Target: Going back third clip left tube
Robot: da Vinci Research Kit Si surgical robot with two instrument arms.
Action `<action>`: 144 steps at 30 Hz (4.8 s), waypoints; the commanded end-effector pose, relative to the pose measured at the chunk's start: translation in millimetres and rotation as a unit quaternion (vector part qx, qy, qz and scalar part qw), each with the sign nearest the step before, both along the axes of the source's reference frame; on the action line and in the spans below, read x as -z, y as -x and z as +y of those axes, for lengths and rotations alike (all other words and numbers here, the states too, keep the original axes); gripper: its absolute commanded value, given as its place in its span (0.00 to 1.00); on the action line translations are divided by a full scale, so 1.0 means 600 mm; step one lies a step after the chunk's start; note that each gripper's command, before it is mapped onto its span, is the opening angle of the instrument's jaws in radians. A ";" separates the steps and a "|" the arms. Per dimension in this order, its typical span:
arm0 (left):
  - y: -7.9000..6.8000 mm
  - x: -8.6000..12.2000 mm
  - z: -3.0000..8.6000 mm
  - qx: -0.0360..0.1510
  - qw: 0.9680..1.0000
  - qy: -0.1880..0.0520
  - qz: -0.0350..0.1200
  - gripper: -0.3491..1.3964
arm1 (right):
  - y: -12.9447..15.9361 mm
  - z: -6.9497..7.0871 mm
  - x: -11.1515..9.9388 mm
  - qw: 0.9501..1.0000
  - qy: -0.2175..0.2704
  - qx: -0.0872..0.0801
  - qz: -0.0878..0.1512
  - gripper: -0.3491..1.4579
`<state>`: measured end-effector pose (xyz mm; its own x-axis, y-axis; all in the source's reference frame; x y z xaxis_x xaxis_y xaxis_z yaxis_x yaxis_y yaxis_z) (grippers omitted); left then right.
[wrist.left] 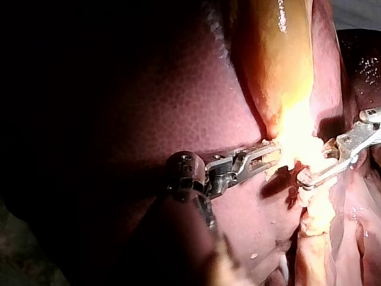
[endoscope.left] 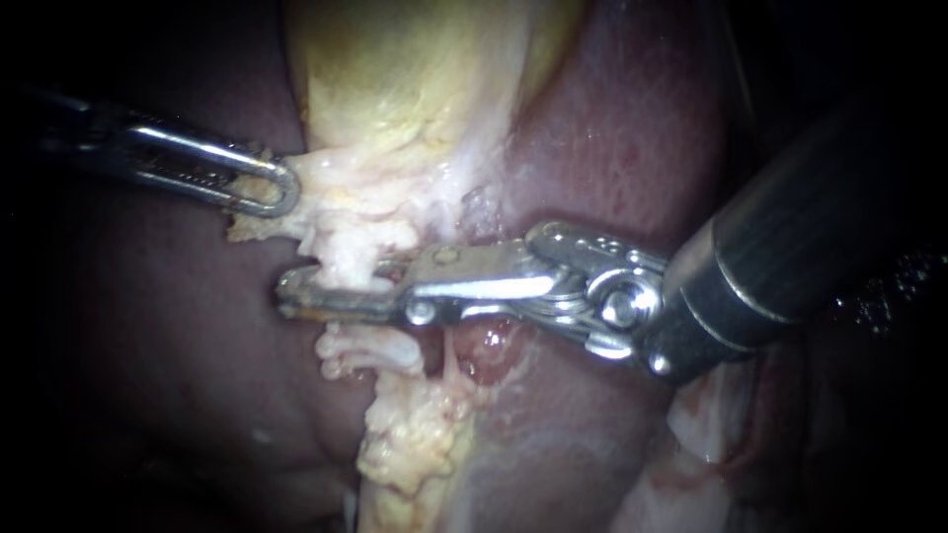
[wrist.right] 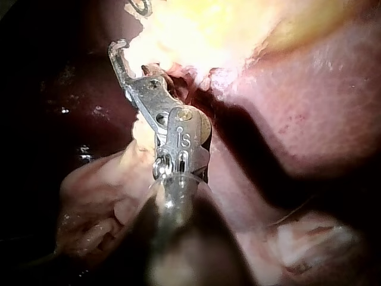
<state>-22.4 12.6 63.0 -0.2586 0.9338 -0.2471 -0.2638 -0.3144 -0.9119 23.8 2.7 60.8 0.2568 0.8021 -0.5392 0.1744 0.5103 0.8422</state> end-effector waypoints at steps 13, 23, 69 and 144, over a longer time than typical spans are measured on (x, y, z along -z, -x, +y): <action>0.0000 0.0001 0.0000 0.000 1.000 0.000 0.000 0.00 | -0.0010 -0.0003 -0.0062 1.000 0.009 0.009 0.005 0.42; 0.0001 0.0004 -0.0002 0.001 1.000 0.000 0.000 0.00 | -0.0003 0.0015 -0.0139 0.998 0.056 -0.032 -0.017 0.46; -0.0001 0.0009 -0.0002 0.000 1.000 -0.001 0.000 0.00 | 0.0038 0.0010 -0.0128 0.991 0.128 -0.024 0.007 0.47; 0.0072 -0.0064 -0.0024 0.004 1.000 0.022 0.006 0.00 | 0.0321 -0.0014 -0.0039 0.960 0.278 -0.035 -0.004 0.47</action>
<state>-26.7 11.1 66.8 -0.2543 0.9240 -0.2856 -0.2766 -0.3524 -0.8940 4.5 1.9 63.2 0.2180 0.4057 -0.8876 0.1177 0.8919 0.4366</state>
